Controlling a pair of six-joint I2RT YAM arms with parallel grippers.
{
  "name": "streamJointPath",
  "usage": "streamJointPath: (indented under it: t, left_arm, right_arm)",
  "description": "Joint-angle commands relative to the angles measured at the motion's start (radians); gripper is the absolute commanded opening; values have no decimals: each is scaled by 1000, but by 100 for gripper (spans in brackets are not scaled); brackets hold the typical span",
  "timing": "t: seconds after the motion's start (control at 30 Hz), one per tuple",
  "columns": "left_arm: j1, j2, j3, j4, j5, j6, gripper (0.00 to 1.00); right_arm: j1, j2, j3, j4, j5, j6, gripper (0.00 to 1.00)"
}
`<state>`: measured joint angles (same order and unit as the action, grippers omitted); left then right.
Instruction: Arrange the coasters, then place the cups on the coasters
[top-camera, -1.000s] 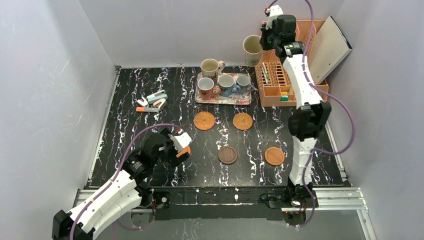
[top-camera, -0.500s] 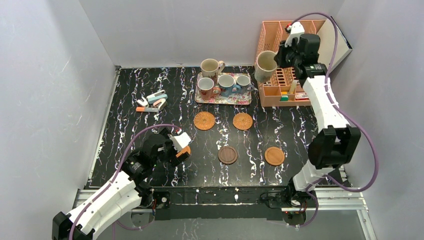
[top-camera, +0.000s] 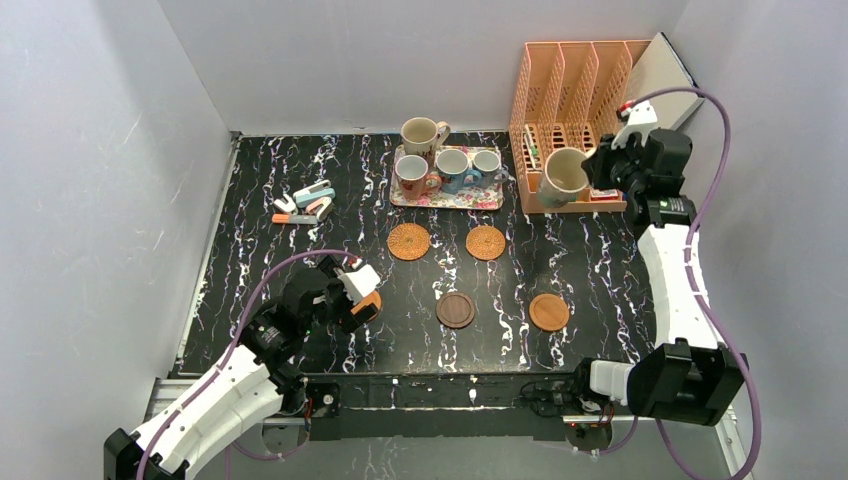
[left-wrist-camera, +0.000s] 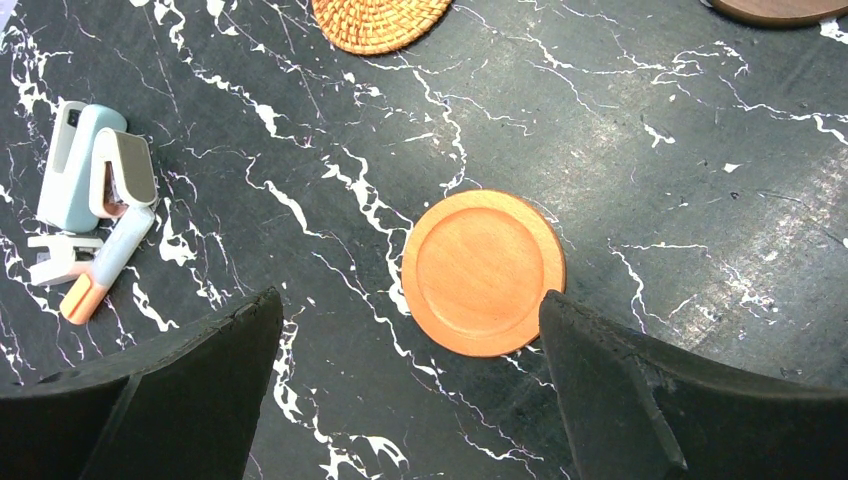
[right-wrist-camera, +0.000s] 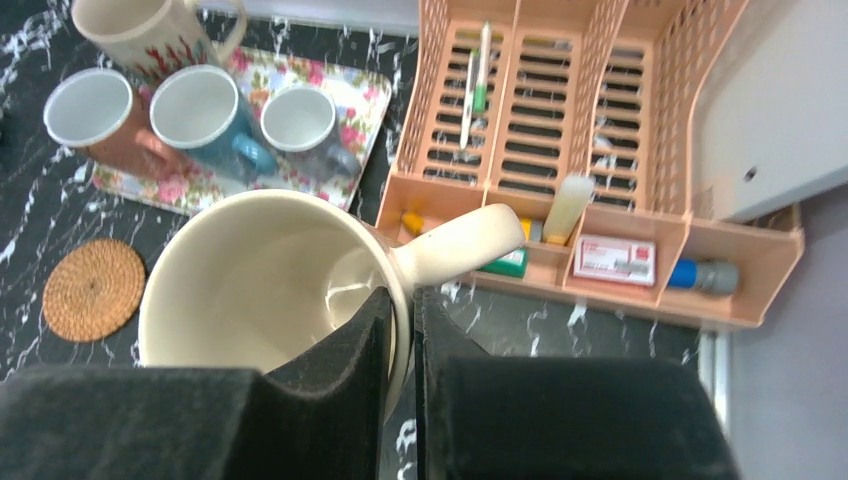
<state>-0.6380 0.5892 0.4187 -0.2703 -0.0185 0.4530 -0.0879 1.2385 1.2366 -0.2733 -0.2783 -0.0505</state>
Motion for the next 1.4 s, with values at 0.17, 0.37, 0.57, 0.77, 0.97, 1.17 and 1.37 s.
streamJointPath:
  t: [0.17,0.37,0.57,0.77,0.97,1.17,1.37]
  left_arm:
    - [2,-36,-9,-11,4,-4,98]
    - [2,-43,-10,10,-8,-20,98]
    - [2,-37,-27,80,-94,-64,98]
    - [2,-5,-29,234,-321,-164,98]
    - [4,127,-115,612,-478,-175,98]
    - [82,409,-218,1056,-480,-177,98]
    - [254,641,-192,1243,-358,-248,98]
  right_arm:
    - [-43,-41,-185,182,-58,82,1]
    - [-66,-22,-257,224,-32,72,1]
    - [-105,3,-292,236,-68,84,1]
    - [-138,33,-306,244,-82,93,1]
    - [-152,59,-298,220,-96,93,11]
    - [-167,72,-293,198,-107,87,27]
    - [-173,49,-271,146,-130,63,60]
